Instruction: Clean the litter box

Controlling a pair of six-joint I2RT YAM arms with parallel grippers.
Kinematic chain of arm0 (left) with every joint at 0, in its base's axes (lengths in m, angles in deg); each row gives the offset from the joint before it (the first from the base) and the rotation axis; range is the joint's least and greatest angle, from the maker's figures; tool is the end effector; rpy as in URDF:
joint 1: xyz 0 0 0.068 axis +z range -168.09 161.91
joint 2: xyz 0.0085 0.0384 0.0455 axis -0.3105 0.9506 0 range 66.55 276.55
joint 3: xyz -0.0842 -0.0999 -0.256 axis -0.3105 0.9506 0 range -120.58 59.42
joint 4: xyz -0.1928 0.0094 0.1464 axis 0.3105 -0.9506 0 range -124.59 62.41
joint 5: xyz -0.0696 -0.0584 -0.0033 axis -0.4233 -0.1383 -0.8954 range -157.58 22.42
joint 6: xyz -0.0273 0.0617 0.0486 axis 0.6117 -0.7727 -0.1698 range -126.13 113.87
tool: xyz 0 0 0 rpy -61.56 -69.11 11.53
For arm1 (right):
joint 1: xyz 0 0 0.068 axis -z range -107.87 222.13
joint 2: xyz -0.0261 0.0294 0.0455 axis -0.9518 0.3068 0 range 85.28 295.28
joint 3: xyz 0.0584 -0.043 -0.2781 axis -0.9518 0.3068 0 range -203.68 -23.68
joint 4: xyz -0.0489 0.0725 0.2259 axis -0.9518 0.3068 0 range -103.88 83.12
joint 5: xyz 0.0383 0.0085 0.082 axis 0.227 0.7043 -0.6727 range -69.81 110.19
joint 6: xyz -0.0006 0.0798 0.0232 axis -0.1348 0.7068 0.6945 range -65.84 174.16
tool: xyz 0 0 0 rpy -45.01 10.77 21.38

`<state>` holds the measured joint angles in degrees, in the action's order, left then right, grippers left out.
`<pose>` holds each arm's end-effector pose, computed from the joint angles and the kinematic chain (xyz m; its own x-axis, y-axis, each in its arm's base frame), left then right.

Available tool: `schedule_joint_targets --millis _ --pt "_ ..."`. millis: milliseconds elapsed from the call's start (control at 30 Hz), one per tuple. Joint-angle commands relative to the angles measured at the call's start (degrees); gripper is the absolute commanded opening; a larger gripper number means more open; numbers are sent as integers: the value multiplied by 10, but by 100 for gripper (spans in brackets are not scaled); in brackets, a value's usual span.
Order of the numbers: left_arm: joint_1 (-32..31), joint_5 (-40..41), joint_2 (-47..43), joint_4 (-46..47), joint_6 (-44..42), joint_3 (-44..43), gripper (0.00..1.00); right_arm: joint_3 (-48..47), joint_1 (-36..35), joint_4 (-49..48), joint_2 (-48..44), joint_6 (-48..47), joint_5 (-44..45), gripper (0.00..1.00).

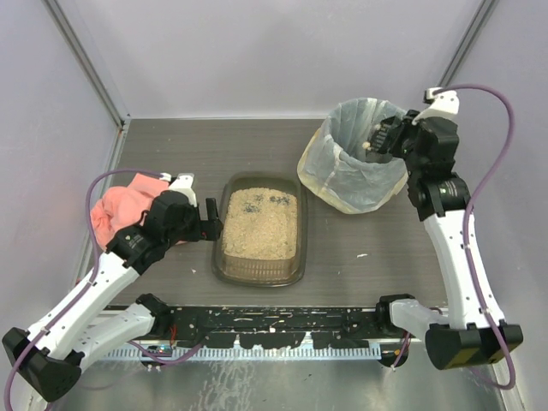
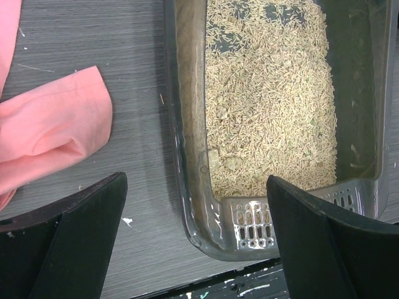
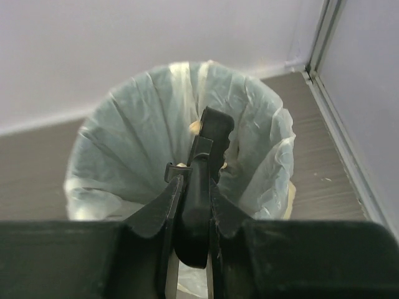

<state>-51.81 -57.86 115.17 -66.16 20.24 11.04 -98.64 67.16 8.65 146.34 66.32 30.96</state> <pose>0.1512 -0.0863 0.2907 -0.6615 -0.0849 -0.7451 0.1606 0.9545 -0.2514 0.2324 0.0066 0.4480 -0.1252 0.1969 -0.9724 0.1282 0.9751 0.1809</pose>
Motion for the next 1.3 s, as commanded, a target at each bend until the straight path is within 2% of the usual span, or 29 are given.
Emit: schedule_joint_targets --millis 0,200,300,500,967,1100,1267 --pt "1 -3 -7 27 4 -4 95 -46 -29 16 21 -97 42 1" --pt "2 -1 -6 28 3 -1 96 -86 -148 25 64 -200 188 1" --pt "2 -1 -5 29 3 0 96 -72 -186 -3 55 -230 239 1" --pt "1 0 -9 27 5 7 96 -22 -197 -84 -15 -220 218 1" --pt "2 -5 -5 34 10 14 95 92 -196 -172 -195 -67 29 1" --pt "1 -6 -6 33 10 16 96 98 -197 -171 -211 -39 -104 1" --pt "2 -8 -9 33 10 18 96 80 -197 -135 -186 -40 -277 1"
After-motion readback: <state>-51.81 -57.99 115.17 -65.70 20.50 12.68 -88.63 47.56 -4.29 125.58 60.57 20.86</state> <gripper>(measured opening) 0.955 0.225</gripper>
